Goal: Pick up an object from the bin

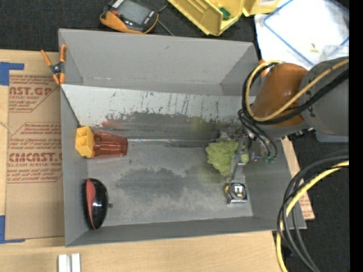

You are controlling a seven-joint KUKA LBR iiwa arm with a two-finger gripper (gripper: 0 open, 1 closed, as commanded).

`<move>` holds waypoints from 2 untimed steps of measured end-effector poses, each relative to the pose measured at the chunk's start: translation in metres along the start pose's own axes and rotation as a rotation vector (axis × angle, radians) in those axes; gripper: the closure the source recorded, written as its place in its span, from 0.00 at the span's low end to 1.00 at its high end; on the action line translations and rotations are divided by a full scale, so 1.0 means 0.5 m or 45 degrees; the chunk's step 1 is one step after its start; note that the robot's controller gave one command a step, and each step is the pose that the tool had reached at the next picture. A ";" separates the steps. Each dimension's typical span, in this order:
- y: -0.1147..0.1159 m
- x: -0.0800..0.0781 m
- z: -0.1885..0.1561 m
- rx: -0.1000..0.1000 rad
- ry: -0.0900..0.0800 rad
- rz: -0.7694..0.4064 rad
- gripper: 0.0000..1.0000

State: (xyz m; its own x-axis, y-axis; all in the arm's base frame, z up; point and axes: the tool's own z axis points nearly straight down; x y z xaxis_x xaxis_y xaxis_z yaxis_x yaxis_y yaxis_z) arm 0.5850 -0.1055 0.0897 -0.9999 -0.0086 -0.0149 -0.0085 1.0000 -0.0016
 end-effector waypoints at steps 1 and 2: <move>-0.018 0.029 0.035 -0.013 -0.001 0.076 0.00; -0.014 0.012 0.031 -0.008 0.001 0.045 0.00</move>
Offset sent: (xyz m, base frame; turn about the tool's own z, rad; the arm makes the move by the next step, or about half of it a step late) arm -0.0047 -0.0100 -0.0150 0.0369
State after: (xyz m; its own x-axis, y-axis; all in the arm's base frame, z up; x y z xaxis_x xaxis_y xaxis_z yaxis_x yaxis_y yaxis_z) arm 0.5791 -0.1127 0.0739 -0.9996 0.0264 -0.0140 0.0263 0.9996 0.0053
